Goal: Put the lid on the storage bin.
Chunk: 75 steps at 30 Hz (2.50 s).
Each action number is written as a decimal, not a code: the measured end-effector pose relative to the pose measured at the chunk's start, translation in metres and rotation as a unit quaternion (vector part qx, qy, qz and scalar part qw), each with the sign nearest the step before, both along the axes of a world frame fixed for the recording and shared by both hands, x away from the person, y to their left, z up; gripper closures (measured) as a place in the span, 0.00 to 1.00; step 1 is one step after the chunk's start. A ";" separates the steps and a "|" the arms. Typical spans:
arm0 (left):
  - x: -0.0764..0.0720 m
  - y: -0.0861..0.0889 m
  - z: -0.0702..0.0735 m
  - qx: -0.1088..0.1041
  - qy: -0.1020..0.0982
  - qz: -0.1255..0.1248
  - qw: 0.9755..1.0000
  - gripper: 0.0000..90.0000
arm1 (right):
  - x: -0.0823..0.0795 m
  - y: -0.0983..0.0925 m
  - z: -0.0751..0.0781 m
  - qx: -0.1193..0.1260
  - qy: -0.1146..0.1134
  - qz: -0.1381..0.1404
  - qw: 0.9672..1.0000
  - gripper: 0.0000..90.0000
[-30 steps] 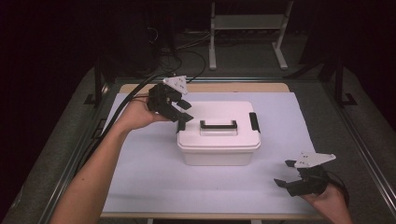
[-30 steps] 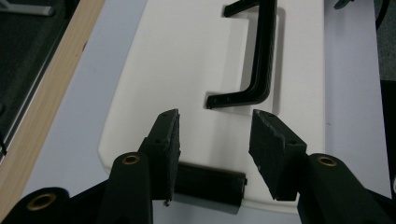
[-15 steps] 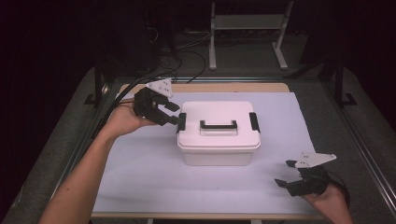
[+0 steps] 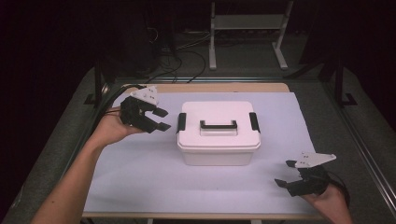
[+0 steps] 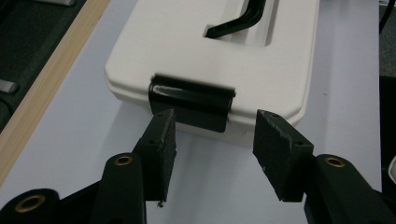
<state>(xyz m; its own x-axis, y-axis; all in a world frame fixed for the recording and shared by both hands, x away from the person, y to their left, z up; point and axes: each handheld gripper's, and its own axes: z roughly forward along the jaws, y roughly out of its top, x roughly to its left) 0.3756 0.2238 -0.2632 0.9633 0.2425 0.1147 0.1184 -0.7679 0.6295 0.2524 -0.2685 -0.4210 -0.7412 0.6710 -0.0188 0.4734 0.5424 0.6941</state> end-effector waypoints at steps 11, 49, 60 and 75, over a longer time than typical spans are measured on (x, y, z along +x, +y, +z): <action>-0.011 0.024 -0.017 -0.015 0.007 0.024 1.000 0.51 | 0.000 0.001 0.000 0.000 0.001 0.001 1.000 0.22; -0.045 0.068 -0.074 -0.029 0.020 0.071 0.997 0.39 | 0.000 0.001 -0.002 -0.006 0.002 0.001 1.000 0.22; -0.056 0.080 -0.087 -0.032 0.020 0.083 0.996 0.37 | 0.000 0.001 -0.003 -0.005 0.003 0.000 1.000 0.22; -0.074 0.090 -0.098 -0.022 0.012 0.090 0.996 0.35 | -0.002 0.001 -0.004 -0.005 0.006 0.000 1.000 0.22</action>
